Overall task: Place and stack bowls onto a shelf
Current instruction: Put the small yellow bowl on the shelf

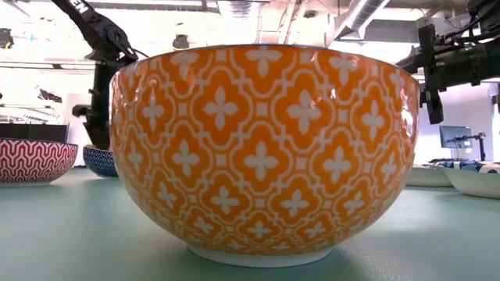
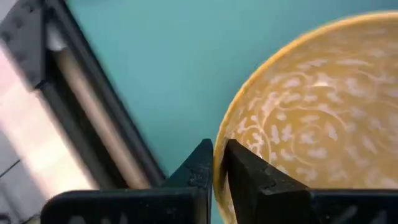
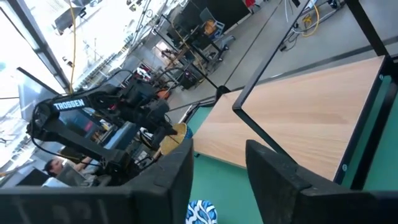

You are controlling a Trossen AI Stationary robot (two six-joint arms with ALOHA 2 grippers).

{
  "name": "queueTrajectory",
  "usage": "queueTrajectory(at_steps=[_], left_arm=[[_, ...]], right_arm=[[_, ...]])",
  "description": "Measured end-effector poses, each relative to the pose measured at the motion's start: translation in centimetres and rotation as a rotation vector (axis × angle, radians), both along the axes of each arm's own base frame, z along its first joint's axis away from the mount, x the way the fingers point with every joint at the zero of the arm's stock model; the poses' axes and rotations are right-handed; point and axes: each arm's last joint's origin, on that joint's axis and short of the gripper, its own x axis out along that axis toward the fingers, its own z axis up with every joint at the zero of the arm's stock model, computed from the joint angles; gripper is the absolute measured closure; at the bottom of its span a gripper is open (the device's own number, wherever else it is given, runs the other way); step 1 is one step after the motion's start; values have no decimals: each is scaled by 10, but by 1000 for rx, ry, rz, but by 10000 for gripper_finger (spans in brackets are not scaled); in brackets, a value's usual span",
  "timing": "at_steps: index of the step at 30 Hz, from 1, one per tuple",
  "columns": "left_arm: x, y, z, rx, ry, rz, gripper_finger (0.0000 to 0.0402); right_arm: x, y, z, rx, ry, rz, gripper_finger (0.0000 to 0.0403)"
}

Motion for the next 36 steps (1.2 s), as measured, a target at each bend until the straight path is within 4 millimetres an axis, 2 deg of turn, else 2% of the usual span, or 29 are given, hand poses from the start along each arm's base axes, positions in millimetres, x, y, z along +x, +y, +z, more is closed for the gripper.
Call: queueTrajectory(at_steps=[5, 14, 18, 21, 23, 26, 28, 30, 32, 36], left_arm=[[-3, -7, 34, -34, 149, -36, 398], [-14, -22, 112, 106, 96, -100, 399], [-17, -25, 155, 289, -57, 13, 400], [-14, -30, 193, 452, -263, 82, 400], [-5, -32, 216, 561, -446, 70, 401], [18, -35, 238, 632, -720, -37, 401], [39, -36, 245, 674, -821, -117, 401], [62, -36, 240, 674, -836, -165, 401], [84, -32, 227, 643, -787, -194, 401], [126, -11, 184, 557, -605, -280, 401]], right_arm=[[0, -1, 0, 4, -7, -16, 268], [-1, -2, 1, 34, -35, -49, 299], [0, 1, 1, 34, -37, -22, 302], [0, 3, 3, 34, -58, 6, 302], [1, 4, 5, 35, -83, 28, 302], [1, 5, 7, 34, -99, 59, 302], [1, 5, 7, 34, -100, 78, 302], [1, 5, 7, 22, -90, 80, 302], [1, 6, 7, 21, -87, 97, 302], [2, 6, 6, 42, -92, 107, 302]])
